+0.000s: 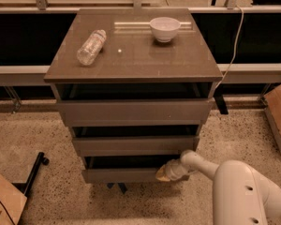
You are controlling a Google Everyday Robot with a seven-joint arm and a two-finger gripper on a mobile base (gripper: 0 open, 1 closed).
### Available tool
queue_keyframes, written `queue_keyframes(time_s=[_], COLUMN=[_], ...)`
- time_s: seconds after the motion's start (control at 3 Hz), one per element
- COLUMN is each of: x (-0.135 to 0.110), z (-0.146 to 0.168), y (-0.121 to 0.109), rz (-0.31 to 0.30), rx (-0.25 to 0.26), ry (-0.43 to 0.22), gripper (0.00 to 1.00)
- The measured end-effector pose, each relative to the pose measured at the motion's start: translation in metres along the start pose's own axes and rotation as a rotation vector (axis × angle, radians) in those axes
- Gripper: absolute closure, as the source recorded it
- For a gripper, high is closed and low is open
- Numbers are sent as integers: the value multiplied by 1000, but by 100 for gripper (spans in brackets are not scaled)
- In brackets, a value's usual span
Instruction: Close bottom drawer
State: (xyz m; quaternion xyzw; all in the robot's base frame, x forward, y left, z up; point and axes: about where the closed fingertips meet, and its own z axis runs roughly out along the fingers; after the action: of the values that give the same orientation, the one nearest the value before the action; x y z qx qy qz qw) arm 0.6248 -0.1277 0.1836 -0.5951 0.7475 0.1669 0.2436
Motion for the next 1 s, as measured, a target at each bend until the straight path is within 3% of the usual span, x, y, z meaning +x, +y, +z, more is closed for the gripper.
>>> queue_keyframes(time_s=[0.33,1.0], x=[1,-16], z=[-10,18], y=[-23,-29], rz=[-2,-39], rx=[44,34], ry=[3,-36], gripper=[100,100])
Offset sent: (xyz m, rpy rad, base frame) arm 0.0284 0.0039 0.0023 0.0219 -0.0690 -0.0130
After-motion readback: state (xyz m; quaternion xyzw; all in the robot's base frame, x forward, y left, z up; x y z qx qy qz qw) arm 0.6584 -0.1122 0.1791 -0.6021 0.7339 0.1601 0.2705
